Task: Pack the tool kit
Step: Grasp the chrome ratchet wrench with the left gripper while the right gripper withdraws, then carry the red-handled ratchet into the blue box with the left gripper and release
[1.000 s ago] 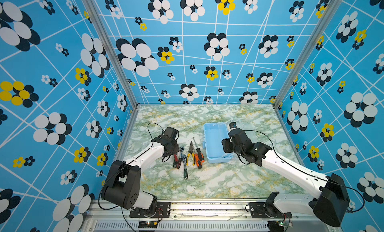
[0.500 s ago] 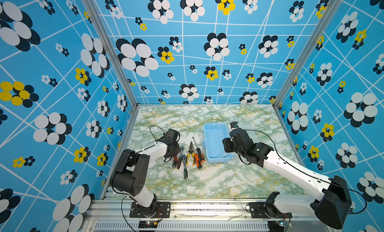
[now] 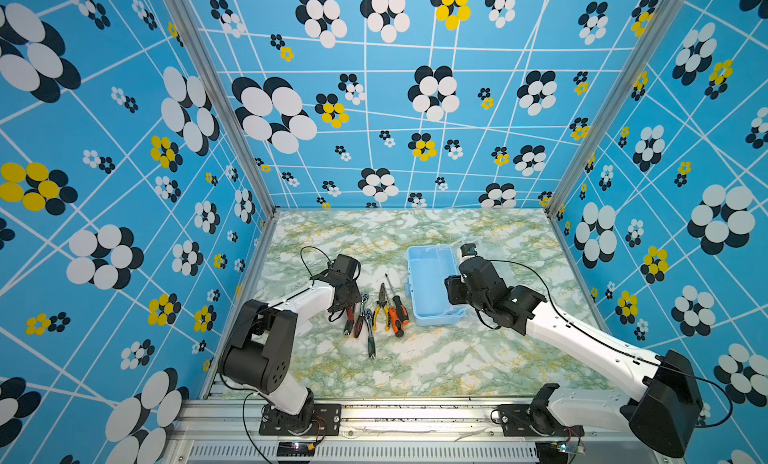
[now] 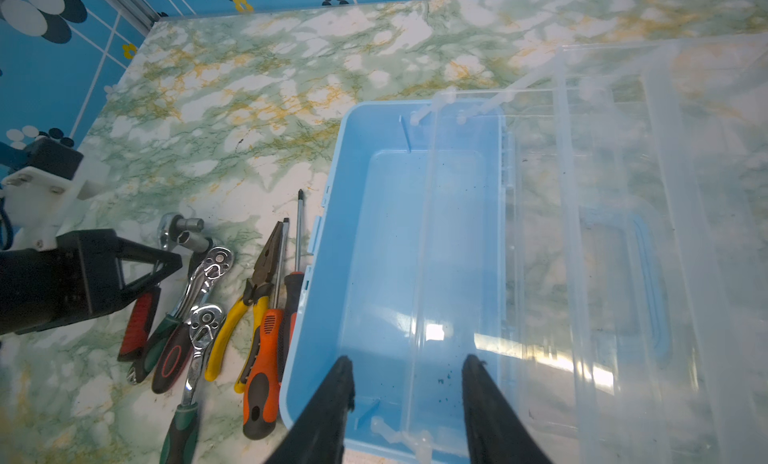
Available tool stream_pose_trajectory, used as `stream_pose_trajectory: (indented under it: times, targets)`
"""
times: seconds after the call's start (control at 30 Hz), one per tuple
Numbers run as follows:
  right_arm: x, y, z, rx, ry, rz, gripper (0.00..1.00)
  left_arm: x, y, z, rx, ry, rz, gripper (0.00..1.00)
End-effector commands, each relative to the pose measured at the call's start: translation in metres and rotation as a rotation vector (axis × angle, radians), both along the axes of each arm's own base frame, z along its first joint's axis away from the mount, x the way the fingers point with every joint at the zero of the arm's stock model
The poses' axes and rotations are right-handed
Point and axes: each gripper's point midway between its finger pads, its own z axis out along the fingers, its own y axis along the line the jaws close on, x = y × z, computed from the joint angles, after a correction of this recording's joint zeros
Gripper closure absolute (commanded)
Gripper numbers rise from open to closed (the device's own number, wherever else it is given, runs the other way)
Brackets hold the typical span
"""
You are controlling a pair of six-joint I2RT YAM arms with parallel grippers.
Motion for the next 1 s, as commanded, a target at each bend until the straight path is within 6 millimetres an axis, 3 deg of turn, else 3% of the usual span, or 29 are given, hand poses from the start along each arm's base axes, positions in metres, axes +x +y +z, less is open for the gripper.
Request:
stream_pose_trajectory:
  times: [0.0,0.1,0.2,0.3,0.37,0.5,0.67,0.97]
  targets:
    - [-0.007,-0.005,0.011,0.065,-0.031,-0.027,0.55,0.013,-0.031,0.084,-0.018,-0.184,-0.099,1.0]
    - [-0.012,-0.017,0.018,0.076,-0.055,-0.063,0.55,0.014,-0.086,0.136,-0.108,-0.292,-0.197,1.0]
    - [-0.015,-0.031,0.026,0.085,-0.082,-0.106,0.56,0.018,-0.15,0.161,-0.223,-0.338,-0.263,1.0]
    - [-0.016,-0.046,0.031,0.092,-0.096,-0.142,0.57,0.023,-0.203,0.164,-0.272,-0.345,-0.312,1.0]
    - [-0.018,-0.055,0.031,0.097,-0.097,-0.163,0.57,0.026,-0.226,0.157,-0.271,-0.347,-0.318,1.0]
    - [-0.023,-0.065,0.028,0.12,-0.09,-0.182,0.58,0.034,-0.244,0.126,-0.236,-0.308,-0.272,1.0]
    - [-0.028,-0.069,0.015,0.113,-0.064,-0.183,0.58,0.045,-0.248,0.088,-0.144,-0.25,-0.226,1.0]
    - [-0.031,-0.073,-0.002,0.101,-0.04,-0.182,0.57,0.067,-0.262,0.04,-0.005,-0.163,-0.219,1.0]
